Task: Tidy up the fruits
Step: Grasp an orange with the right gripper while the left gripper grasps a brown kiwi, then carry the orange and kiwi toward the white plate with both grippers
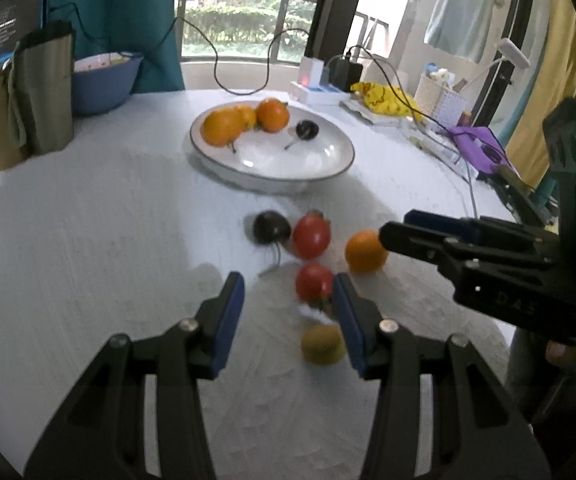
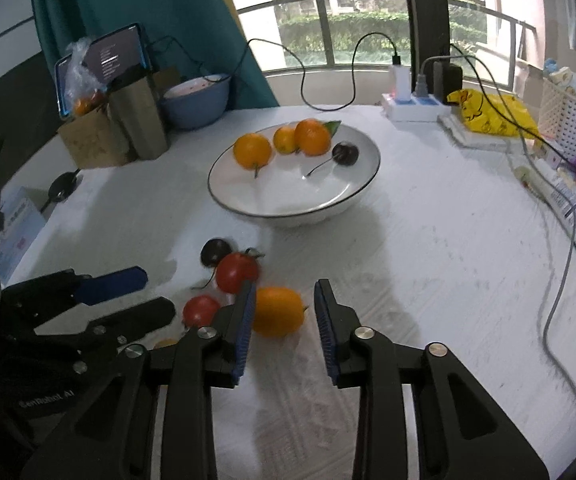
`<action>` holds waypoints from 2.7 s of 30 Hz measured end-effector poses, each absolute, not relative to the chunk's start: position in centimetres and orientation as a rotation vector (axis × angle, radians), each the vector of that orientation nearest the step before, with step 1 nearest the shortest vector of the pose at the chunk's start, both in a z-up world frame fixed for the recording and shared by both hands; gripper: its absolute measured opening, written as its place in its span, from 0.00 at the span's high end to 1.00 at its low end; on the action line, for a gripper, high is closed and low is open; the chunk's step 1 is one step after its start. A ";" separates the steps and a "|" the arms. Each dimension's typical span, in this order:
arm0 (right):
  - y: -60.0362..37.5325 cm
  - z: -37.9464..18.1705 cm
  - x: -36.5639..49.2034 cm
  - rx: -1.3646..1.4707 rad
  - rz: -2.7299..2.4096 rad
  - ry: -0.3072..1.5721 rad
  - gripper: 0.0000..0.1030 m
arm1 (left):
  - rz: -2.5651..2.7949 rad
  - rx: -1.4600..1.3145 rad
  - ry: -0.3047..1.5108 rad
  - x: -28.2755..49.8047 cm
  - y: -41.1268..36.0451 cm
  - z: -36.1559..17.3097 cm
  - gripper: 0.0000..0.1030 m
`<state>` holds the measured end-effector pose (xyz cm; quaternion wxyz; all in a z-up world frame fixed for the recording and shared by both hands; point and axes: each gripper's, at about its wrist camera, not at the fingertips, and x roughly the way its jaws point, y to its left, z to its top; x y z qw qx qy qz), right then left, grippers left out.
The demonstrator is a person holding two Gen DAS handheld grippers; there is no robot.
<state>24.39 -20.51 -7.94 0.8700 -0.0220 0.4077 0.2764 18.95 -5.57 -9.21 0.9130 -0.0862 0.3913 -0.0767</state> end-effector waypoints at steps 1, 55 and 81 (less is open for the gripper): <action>-20.5 -8.1 24.2 -0.043 0.580 0.854 0.55 | -0.161 -0.178 0.807 18.7 -5.6 -9.4 0.54; -20.8 -8.6 24.9 -0.005 0.629 0.873 0.61 | -0.208 -0.070 0.821 17.4 -7.6 -9.2 0.72; -20.2 -6.5 29.1 0.010 0.629 0.842 0.61 | -0.173 -0.094 0.762 23.2 -4.7 -6.9 0.72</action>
